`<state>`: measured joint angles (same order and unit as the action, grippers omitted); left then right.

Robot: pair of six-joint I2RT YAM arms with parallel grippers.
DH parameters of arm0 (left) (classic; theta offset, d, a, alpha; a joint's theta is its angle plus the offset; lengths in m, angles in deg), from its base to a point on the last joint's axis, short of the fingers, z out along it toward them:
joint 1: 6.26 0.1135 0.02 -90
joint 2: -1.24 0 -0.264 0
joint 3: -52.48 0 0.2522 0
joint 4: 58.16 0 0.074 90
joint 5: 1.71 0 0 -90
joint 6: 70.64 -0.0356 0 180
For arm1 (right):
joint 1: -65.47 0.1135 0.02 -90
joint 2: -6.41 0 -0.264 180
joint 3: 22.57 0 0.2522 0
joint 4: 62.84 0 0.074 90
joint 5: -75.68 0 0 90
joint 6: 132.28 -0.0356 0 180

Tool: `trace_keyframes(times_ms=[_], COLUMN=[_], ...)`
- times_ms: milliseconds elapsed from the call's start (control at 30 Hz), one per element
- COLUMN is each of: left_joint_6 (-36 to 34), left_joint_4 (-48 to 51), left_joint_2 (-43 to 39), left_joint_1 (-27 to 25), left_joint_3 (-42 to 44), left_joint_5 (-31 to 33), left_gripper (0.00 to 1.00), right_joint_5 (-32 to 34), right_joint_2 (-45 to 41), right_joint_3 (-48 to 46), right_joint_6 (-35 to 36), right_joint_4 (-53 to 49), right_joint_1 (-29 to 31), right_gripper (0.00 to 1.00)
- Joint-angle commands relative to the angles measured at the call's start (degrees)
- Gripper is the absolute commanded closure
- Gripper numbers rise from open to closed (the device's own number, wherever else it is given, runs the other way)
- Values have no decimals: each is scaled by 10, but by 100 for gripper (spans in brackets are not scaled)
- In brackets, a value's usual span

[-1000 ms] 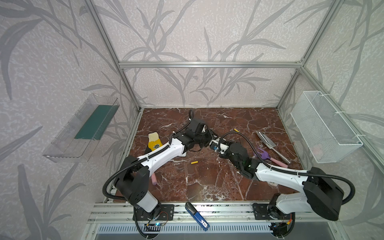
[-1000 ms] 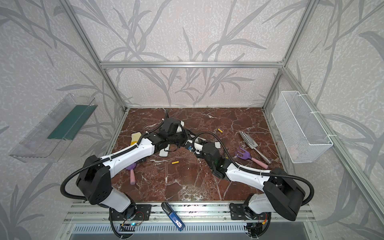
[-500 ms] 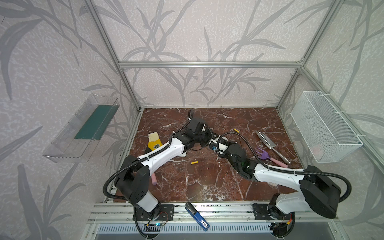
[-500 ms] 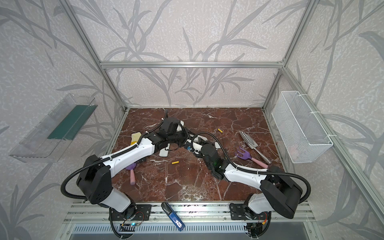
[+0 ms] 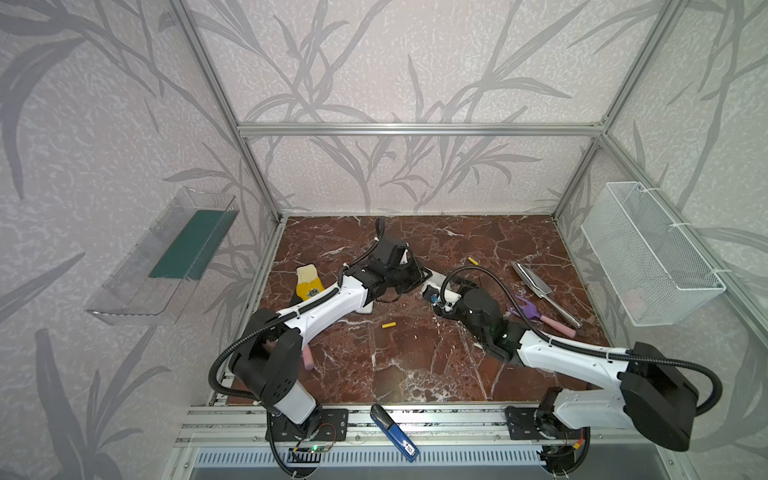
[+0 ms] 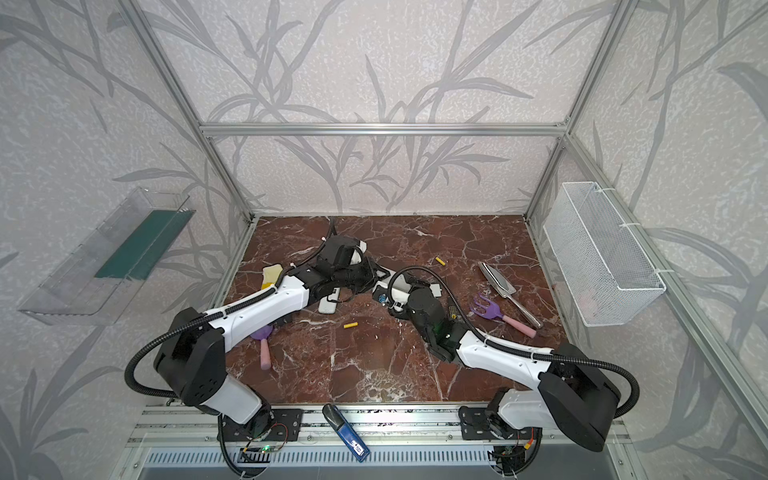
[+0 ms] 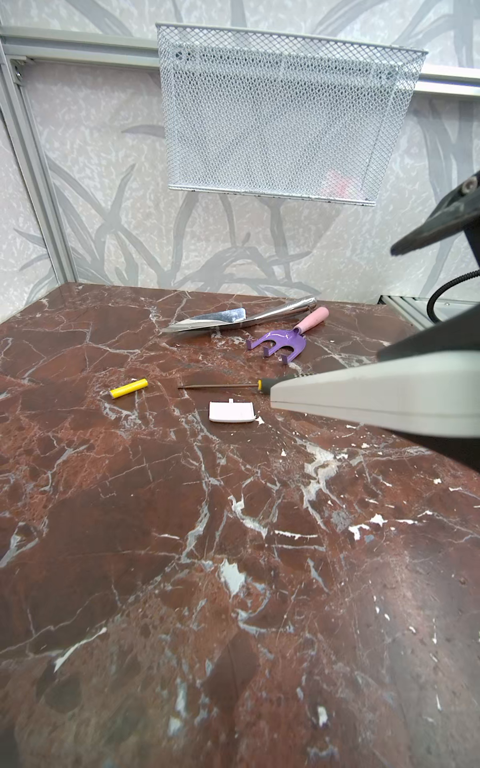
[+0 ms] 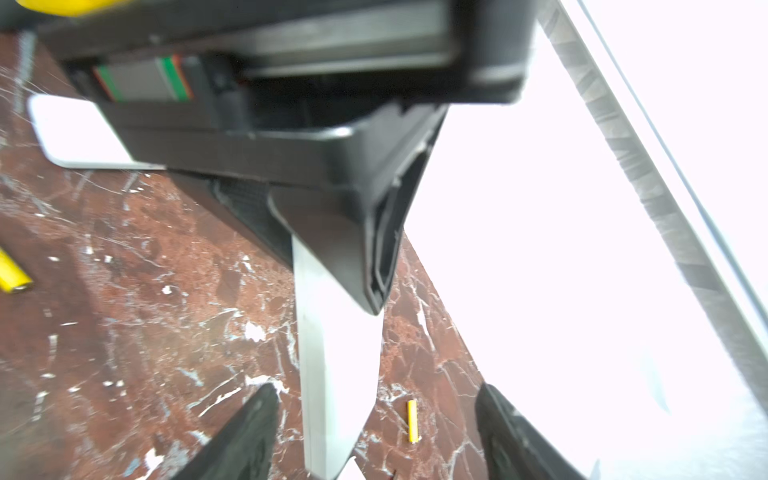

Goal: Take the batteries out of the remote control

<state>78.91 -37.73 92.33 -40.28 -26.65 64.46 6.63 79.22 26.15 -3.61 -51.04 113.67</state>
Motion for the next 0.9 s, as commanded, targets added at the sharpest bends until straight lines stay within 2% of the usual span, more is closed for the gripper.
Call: trace_keyframes(times_ms=[0,267,467,633,867], left_joint_6=[-42,-85,-119,-128,-114], left_joint_4=[-45,-123,-160,-183,-216], left_joint_2=[-7,-31,-75,-110,-148], left_joint_1=[10,28,37,49,69], left_joint_3=[22,81,125,155,186], left_joint_5=[-1,-32,-48,-61,-111], left_gripper=[100,100,100,100,100], right_joint_5=[-53,-181,-265,-346,-449], right_joint_2=[-35,-59,-47,-38,-40], right_joint_3=[12,84,119,124,117], right_joint_6=[-71,-340,-508,-595,-647], right_joint_4=[-83,-271,-344,-339,-281], right_joint_1=[-22,-131,-175,-198,-227], right_gripper=[22,21,29,29,29])
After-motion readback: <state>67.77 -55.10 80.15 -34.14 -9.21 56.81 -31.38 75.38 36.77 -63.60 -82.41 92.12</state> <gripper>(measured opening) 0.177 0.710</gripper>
